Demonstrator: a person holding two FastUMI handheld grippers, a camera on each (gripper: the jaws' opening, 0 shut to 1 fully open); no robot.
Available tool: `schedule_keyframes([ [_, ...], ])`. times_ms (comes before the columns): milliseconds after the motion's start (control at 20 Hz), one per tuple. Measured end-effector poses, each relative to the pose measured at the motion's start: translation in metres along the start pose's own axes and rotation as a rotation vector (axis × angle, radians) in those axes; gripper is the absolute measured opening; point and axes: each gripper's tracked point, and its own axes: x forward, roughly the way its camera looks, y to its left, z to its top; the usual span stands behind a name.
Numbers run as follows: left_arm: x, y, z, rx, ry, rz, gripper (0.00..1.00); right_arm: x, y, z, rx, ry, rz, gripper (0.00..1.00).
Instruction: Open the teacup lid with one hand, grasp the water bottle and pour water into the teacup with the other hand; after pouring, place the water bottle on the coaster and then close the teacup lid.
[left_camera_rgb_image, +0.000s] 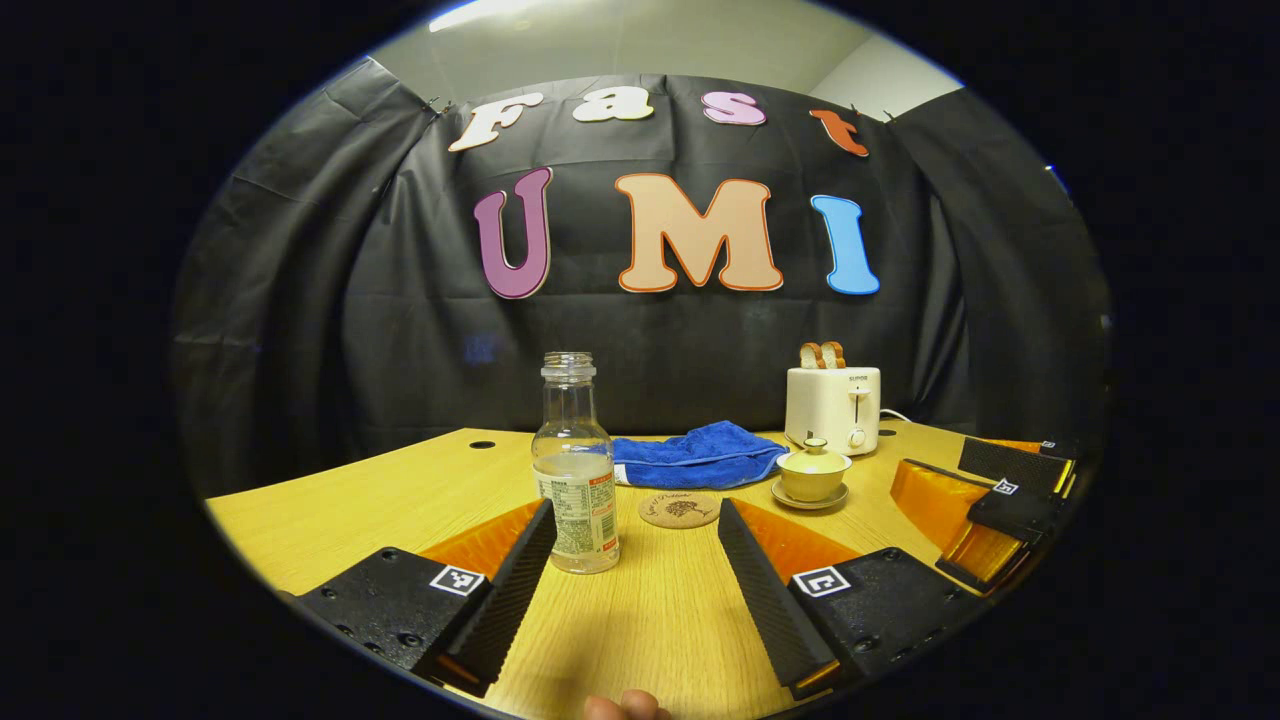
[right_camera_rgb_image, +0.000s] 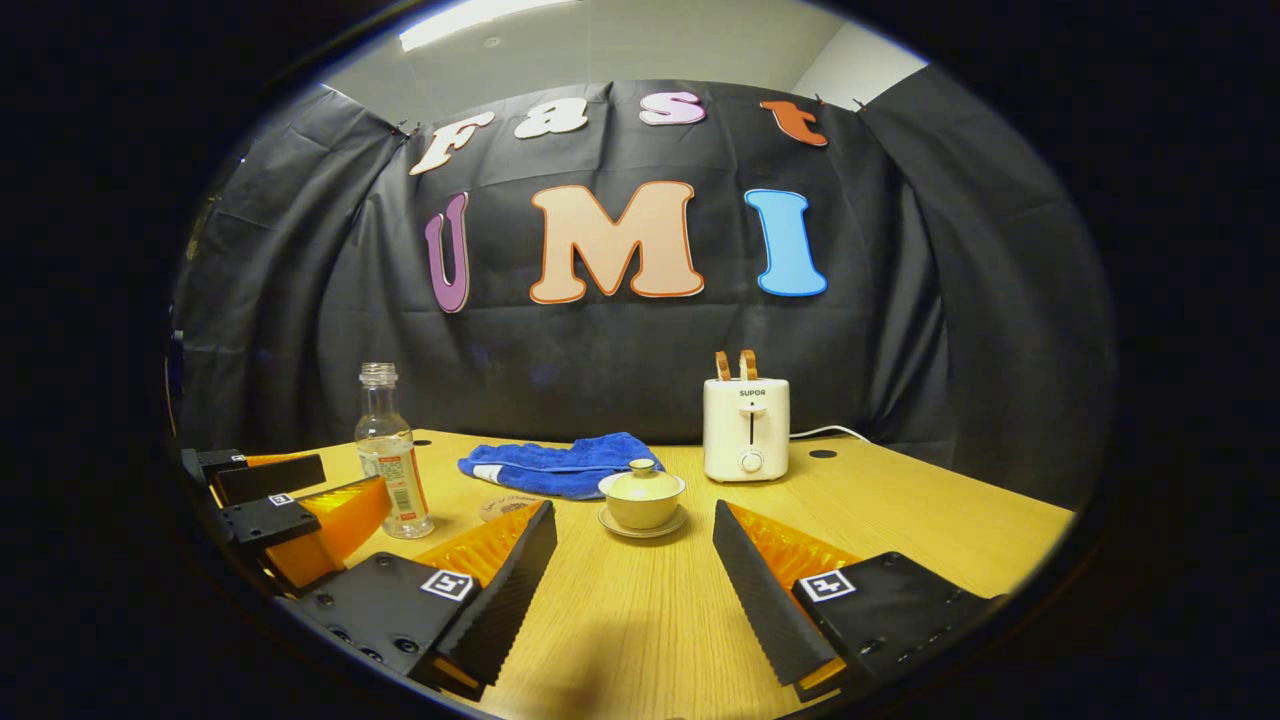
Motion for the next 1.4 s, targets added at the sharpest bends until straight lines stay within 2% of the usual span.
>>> schedule_keyframes([
  [350,-0.001,0.000,0.000,0.000,-0.001,0.001,0.96,0.012,0.000,-0.001,0.000,0.003,0.013,1.00],
  [850,0.000,-0.001,0.000,-0.001,0.000,0.002,0.96,0.125,-0.004,-0.007,-0.001,0.017,0.000,0.99],
  [1150,0.000,0.000,0.000,-0.001,-0.001,0.001,0.96,0.189,0.003,-0.021,-0.028,0.089,0.010,1.00],
  [1200,0.000,0.000,0.000,-0.001,-0.001,0.001,0.96,0.197,0.003,-0.021,-0.032,0.093,0.012,0.98],
  [1400,-0.002,-0.001,0.001,-0.001,-0.001,0.001,0.95,0.222,0.006,-0.029,-0.033,0.134,0.037,1.00],
])
